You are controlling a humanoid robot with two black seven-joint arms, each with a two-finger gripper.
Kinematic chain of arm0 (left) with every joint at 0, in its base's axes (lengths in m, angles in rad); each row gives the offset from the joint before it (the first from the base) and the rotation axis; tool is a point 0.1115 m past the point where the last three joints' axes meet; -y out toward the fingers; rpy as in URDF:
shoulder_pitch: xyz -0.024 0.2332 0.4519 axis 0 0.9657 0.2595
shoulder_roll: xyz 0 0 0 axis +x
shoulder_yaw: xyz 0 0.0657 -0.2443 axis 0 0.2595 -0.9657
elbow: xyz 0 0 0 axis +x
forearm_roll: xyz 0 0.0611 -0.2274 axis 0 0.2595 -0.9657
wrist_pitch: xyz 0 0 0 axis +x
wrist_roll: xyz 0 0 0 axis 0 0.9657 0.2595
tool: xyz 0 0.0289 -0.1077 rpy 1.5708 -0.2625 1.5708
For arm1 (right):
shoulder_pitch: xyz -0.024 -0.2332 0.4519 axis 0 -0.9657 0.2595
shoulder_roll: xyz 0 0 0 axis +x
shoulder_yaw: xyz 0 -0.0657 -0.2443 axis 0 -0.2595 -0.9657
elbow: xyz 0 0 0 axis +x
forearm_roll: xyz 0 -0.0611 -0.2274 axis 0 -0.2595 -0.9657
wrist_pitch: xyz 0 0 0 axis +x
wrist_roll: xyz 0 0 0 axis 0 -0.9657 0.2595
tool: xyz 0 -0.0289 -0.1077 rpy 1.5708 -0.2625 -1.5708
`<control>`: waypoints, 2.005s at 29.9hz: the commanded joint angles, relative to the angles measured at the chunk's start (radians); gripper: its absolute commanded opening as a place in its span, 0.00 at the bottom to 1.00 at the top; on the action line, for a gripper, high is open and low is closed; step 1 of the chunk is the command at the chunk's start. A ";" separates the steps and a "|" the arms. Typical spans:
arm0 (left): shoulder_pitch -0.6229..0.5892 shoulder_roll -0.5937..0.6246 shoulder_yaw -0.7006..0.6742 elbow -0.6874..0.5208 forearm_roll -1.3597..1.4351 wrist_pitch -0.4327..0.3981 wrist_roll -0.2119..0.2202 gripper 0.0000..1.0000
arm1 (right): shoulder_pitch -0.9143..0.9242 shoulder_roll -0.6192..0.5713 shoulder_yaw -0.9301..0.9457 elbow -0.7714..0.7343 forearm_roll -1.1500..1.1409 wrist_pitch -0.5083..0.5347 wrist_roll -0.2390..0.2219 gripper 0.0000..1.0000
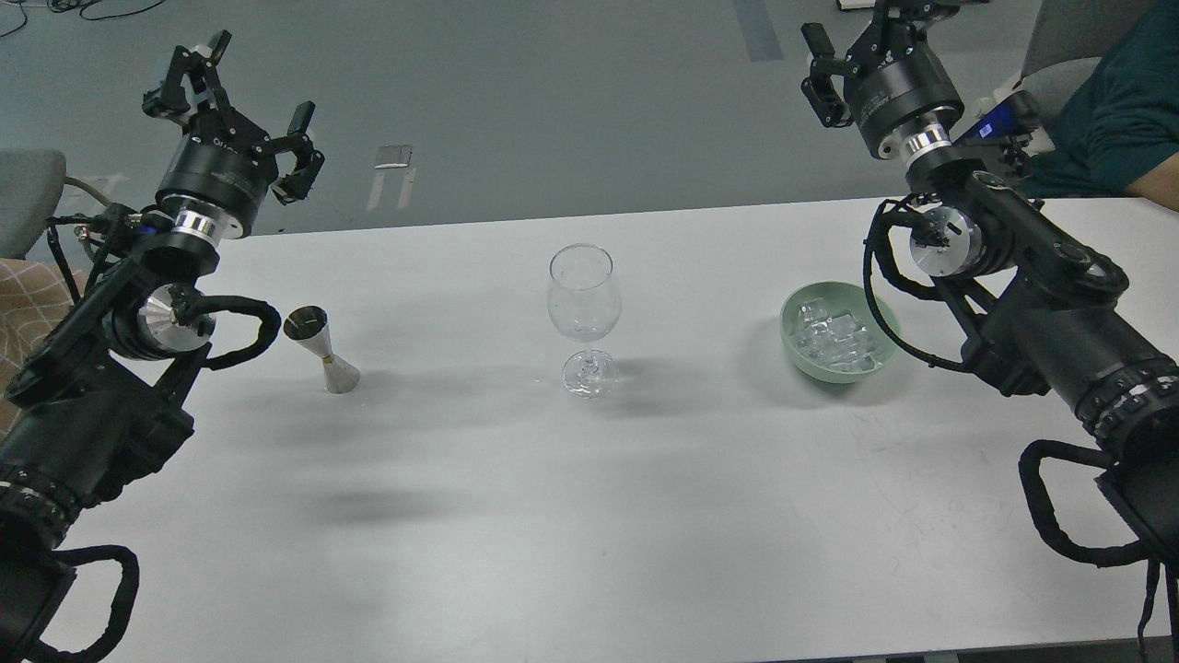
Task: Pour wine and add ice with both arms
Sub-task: 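Move the left gripper down toward the silver jigger, then bring the open left gripper around the silver jigger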
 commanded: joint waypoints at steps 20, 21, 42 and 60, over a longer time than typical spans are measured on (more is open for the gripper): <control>0.008 0.030 -0.006 -0.125 -0.004 0.006 0.090 1.00 | -0.015 0.002 -0.010 0.001 -0.003 0.001 -0.002 1.00; 0.016 0.060 -0.012 -0.160 -0.011 0.028 0.112 1.00 | -0.015 0.002 -0.010 0.001 -0.003 0.001 -0.002 1.00; 0.705 0.316 -0.467 -0.818 -0.425 0.173 0.448 0.98 | -0.027 0.014 -0.011 0.000 -0.008 -0.002 -0.002 1.00; 1.059 0.026 -0.625 -0.911 -0.432 0.186 0.466 0.99 | -0.026 0.014 -0.062 0.001 -0.005 -0.002 -0.002 1.00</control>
